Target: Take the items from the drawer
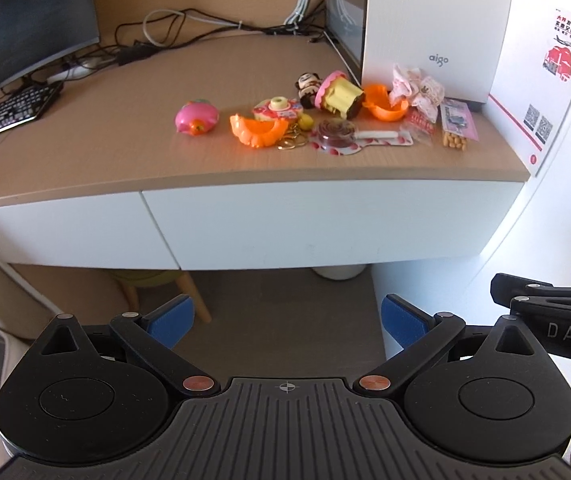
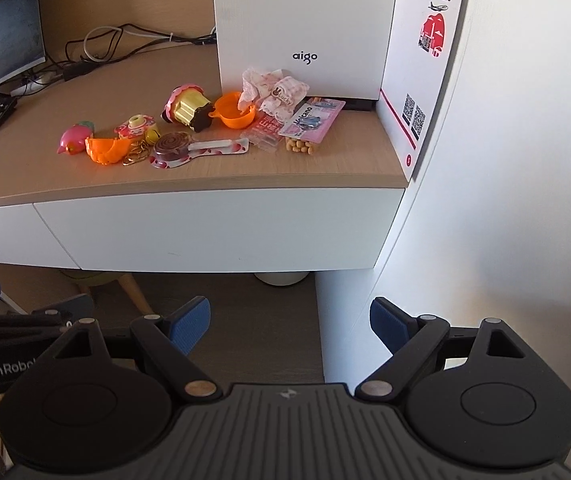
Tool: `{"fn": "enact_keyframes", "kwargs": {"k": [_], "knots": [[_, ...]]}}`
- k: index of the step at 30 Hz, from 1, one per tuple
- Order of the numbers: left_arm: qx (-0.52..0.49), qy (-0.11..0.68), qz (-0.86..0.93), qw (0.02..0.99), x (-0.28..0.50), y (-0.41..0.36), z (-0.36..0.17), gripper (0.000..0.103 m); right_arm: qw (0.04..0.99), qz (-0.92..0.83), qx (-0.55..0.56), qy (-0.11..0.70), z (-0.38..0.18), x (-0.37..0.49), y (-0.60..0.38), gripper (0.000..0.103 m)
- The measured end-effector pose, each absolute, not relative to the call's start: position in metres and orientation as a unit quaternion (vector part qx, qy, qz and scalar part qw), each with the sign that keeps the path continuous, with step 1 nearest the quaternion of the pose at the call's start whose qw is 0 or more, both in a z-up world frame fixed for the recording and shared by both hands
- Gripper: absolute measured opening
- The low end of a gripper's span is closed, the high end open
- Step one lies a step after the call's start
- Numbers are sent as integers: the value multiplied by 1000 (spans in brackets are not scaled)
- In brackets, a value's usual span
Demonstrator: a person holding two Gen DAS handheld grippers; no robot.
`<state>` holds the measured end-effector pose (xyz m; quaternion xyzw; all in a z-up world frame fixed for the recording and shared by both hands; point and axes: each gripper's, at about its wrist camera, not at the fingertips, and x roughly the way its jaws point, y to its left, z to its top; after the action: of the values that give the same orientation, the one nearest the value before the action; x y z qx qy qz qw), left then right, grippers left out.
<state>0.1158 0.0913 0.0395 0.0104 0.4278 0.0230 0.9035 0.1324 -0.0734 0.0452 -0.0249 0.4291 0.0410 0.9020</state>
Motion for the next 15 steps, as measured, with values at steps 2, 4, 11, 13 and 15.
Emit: {"fn": "enact_keyframes", "kwargs": {"k": [2, 4, 11, 13, 15], "knots": [[3, 429, 28, 903, 114, 95, 38, 102, 900, 47, -26, 433, 44, 132, -72, 88], [0, 430, 33, 902, 113, 98, 38, 102, 899, 52, -32, 435, 44, 132, -70, 88], [-3, 423, 42, 905, 105, 106, 43, 102, 901, 54, -45, 429, 48, 126, -63, 88], [-5, 423, 45, 905, 103, 109, 43, 102, 901, 57, -50, 427, 48, 125, -61, 88], [-7, 422, 47, 905, 101, 111, 44, 102, 901, 63, -51, 426, 48, 124, -59, 88]]}}
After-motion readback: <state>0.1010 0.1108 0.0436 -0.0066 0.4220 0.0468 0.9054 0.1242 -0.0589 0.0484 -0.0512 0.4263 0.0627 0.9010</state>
